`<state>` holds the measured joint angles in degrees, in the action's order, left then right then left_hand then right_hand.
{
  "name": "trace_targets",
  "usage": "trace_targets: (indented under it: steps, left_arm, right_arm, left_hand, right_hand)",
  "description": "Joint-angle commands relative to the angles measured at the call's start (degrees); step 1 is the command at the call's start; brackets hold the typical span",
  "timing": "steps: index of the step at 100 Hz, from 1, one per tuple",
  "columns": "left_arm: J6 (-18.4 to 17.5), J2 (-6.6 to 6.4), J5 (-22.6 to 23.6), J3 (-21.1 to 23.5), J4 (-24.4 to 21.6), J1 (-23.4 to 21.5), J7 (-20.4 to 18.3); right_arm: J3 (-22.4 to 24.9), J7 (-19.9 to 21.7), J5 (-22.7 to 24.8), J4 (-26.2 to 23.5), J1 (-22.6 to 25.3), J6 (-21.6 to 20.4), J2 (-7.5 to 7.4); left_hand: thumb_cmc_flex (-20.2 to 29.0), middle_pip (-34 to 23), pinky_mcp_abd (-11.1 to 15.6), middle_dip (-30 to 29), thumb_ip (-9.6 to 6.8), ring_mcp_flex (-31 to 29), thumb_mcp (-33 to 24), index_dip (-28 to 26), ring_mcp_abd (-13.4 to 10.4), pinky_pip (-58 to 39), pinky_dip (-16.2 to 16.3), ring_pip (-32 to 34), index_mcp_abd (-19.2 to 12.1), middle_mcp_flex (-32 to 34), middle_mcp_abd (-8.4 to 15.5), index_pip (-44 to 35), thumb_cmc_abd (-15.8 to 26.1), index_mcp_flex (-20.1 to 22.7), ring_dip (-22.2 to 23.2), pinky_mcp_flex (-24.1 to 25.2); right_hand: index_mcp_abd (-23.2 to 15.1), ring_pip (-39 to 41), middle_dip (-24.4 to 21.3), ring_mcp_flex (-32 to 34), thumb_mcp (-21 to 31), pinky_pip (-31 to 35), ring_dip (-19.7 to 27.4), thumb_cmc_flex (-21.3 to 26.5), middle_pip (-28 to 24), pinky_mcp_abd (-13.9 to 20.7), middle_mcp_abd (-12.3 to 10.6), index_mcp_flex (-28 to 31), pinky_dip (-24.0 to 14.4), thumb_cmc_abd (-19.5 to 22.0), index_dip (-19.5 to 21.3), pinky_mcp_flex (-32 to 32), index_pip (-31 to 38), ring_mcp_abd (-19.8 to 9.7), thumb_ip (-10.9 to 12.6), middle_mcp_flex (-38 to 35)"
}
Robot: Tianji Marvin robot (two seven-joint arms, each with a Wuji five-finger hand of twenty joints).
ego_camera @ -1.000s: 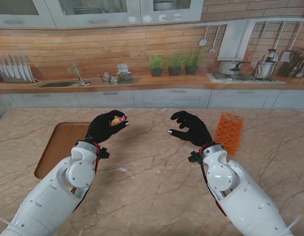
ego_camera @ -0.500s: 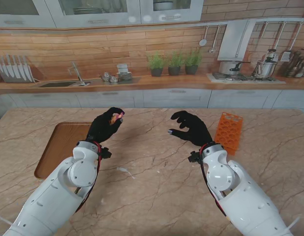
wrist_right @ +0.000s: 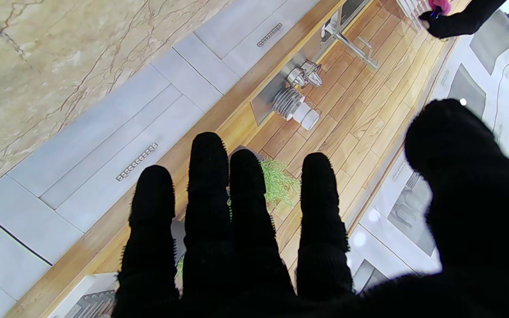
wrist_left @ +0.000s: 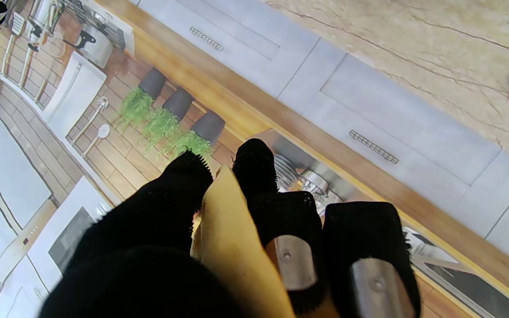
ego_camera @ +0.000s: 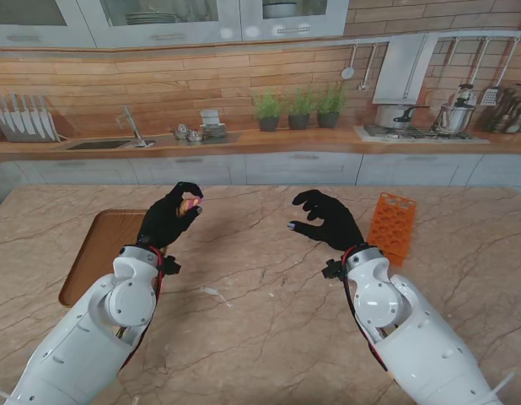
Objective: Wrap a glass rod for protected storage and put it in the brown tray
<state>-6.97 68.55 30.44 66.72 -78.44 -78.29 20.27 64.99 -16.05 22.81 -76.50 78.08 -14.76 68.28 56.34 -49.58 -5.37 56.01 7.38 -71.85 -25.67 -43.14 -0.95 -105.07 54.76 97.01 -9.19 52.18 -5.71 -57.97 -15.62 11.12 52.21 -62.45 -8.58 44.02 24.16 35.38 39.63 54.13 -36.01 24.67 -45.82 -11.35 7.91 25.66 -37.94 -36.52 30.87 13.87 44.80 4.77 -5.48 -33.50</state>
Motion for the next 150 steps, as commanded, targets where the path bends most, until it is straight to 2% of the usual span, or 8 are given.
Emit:
trace_targets:
  steps: [1, 22, 38, 45, 71, 106, 130, 150]
  left_arm:
    - [0.62, -0.43, -0.05, 0.74, -1.37, -1.53, -0.22]
    - [0.81, -0.81, 3.34, 3.04, -2.72, -3.95, 1.78]
    - [1.06, -1.16, 5.02, 4.41, -3.56, -5.35, 2.06]
    - [2.34, -1.42, 6.48, 4.86, -3.67, -5.76, 2.03]
    - [5.38, -2.12, 12.94, 6.43, -2.12, -6.58, 5.36]
    - [22.15, -3.78, 23.55, 7.27, 0.90, -7.21, 5.37]
    - [26.73, -3.74, 23.05, 5.19, 9.90, -2.69, 6.71]
    - [30.55, -3.85, 22.69, 2.35, 13.40, 0.21, 5.04]
  right_arm:
    - [-0.15, 0.08, -0.12, -0.39, 0.22, 0.10, 0.30]
    - [-0.34, 0.20, -0.51, -0.31, 0.11, 0.43, 0.36]
    - [-0.49, 0.22, -0.72, -0.18, -0.02, 0.63, 0.41]
    - [-0.53, 0.24, -0.81, -0.15, -0.06, 0.71, 0.43]
    - [-0.68, 0.01, -0.21, 0.10, -0.21, 0.48, 0.39]
    - [-0.64, -0.24, -0.63, 0.17, -0.29, 0.56, 0.54]
    - [-1.54, 0.24, -0.45, 0.36, -0.82, 0.23, 0.47]
    - [-1.56, 0.37, -0.50, 0.25, -0.69, 0.46, 0.44]
  left_hand:
    - [4.21, -1.95, 3.30, -0.97, 1.49, -0.97, 4.28, -2.78, -0.67, -14.90, 1.52, 2.82, 4.19, -1.27, 2.62, -7.12, 2.47, -3.61, 0.26, -1.75]
    - [-2.42, -3.70, 3.82, -2.75, 0.01, -0.97, 0.16, -8.35, -0.68, -14.90, 1.53, 2.82, 7.18, -0.85, 2.91, -12.36, -0.47, -3.40, 0.26, -1.80]
    - [-3.49, -4.63, 3.41, -3.63, 0.48, -0.97, -1.11, -11.49, -0.68, -14.90, 1.74, 2.82, 7.81, -0.35, 2.62, -12.49, -0.62, -1.90, 0.26, -1.77]
    - [-3.31, -4.92, 3.28, -4.04, 0.70, -0.97, -1.42, -11.65, -0.68, -14.90, 1.87, 2.82, 8.43, -0.24, 0.19, -12.45, -0.81, -1.41, 0.26, -1.76]
    - [-2.16, -11.34, 3.59, -0.31, 0.65, -0.96, -2.00, -9.09, -0.69, -14.90, 0.74, 2.79, 9.11, 0.99, 3.17, -11.32, -0.76, -2.06, 0.25, -1.74]
    - [-0.39, -9.98, 3.45, 1.03, 0.50, -0.51, 0.31, -8.55, 0.22, -14.90, -4.75, -0.95, 12.70, -1.63, 2.24, -11.37, 0.49, -4.19, 0.49, -1.47]
    - [-0.07, -9.00, 3.10, 3.91, 0.33, 3.36, -1.91, -6.39, 2.62, -14.90, -7.04, -4.60, 14.33, -2.56, 2.56, -11.06, -0.66, -4.41, 1.90, -1.32]
    - [3.23, -8.60, -2.18, 4.59, 0.33, 8.70, 0.22, -4.92, 7.29, -14.79, -15.86, -9.64, 14.90, -3.33, 1.82, -10.86, -0.56, -4.31, 2.69, -0.21]
  right_hand:
    - [-0.06, -0.24, 0.17, -0.22, 1.35, -0.64, -0.16, -0.46, 0.57, 0.67, -0.07, 0.52, -1.14, 2.54, 0.56, -0.18, -0.46, -0.21, 1.47, -0.97]
    - [-0.09, -0.23, 0.16, -0.28, 1.92, -0.64, -0.18, -0.83, 0.58, 0.75, 0.01, 0.44, -1.17, 3.10, 0.56, -0.22, -0.53, -0.16, 1.60, -1.03]
    - [-0.07, -0.16, 0.16, -0.25, 2.64, -0.63, -0.22, -1.14, 0.57, 0.76, -0.02, 0.55, -1.20, 3.36, 0.57, -0.21, -0.53, -0.14, 1.63, -1.06]
    - [-0.13, -0.15, 0.15, -0.26, 2.87, -0.63, -0.23, -1.24, 0.59, 0.72, -0.05, 0.54, -1.21, 3.35, 0.57, -0.23, -0.55, -0.13, 1.60, -1.05]
    - [-0.16, -0.08, 0.17, -0.19, 3.45, -0.58, -0.26, -1.51, 0.50, 0.60, 0.03, 0.63, -1.25, 3.49, 0.61, -0.16, -0.50, -0.18, 1.50, -1.21]
    - [-0.16, 0.01, 0.18, 0.05, 3.93, -0.55, -0.28, -1.74, 0.40, 0.57, 0.12, 0.82, -1.24, 3.68, 0.61, -0.14, -0.47, -0.12, 1.48, -1.47]
    - [-0.21, 0.01, 0.17, 0.24, 4.21, -0.49, -0.25, -1.99, 0.32, 0.47, 0.13, 1.06, -1.22, 3.94, 0.63, 0.01, -0.40, -0.14, 1.47, -1.79]
    - [-0.30, 0.02, 0.17, 0.34, 4.52, -0.46, -0.26, -2.35, 0.29, 0.45, 0.16, 1.10, -1.22, 4.32, 0.62, 0.07, -0.42, -0.07, 1.51, -1.97]
